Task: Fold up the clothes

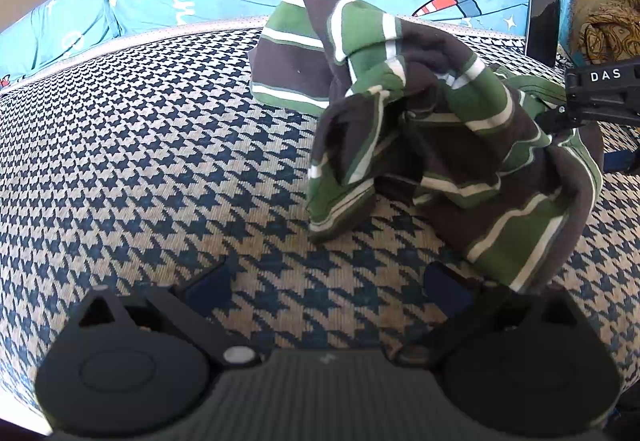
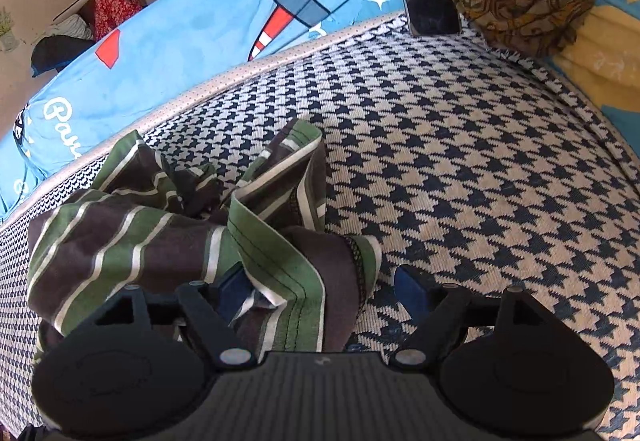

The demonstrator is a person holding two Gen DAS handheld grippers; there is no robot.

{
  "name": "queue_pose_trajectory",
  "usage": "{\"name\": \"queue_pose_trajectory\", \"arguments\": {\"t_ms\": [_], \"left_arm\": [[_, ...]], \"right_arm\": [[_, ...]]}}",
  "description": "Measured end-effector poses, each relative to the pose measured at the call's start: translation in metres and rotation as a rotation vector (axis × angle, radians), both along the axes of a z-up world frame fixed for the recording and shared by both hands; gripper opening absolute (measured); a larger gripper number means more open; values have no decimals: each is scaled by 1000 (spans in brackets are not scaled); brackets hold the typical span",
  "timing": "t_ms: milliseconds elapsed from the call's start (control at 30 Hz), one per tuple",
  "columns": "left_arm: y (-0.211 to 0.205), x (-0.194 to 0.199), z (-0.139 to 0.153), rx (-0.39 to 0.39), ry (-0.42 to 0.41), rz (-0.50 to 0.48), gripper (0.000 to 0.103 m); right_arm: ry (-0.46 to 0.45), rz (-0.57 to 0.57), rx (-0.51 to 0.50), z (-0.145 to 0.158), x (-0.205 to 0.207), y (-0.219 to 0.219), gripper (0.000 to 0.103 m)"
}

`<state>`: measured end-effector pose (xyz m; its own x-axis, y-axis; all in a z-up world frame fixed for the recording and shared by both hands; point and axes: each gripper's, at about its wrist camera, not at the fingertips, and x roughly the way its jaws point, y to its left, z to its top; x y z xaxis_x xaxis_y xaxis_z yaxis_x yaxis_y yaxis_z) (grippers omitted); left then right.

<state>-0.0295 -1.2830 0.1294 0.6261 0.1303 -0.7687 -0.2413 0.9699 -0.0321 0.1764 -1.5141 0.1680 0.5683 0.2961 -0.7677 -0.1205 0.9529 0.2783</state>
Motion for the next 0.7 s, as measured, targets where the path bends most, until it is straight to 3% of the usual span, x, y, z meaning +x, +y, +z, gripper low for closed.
{"name": "queue_pose_trajectory", "arguments": {"t_ms": [100,367,467,700], "left_arm": [[-1,1,-1,1,-6,0,103],[-23,19,-1,2,-15,17,103],[-32,23,-2,5,-20,23,103],[-47,29,-6,9,-30,34,103]], "right_arm": [[-13,29,-23,-1,-2,4,79],[-26,83,4,-3,-10,3,22],[-55,77,20,5,-17,-1,16],[-141,35,45,28,-36,-19,13]]}}
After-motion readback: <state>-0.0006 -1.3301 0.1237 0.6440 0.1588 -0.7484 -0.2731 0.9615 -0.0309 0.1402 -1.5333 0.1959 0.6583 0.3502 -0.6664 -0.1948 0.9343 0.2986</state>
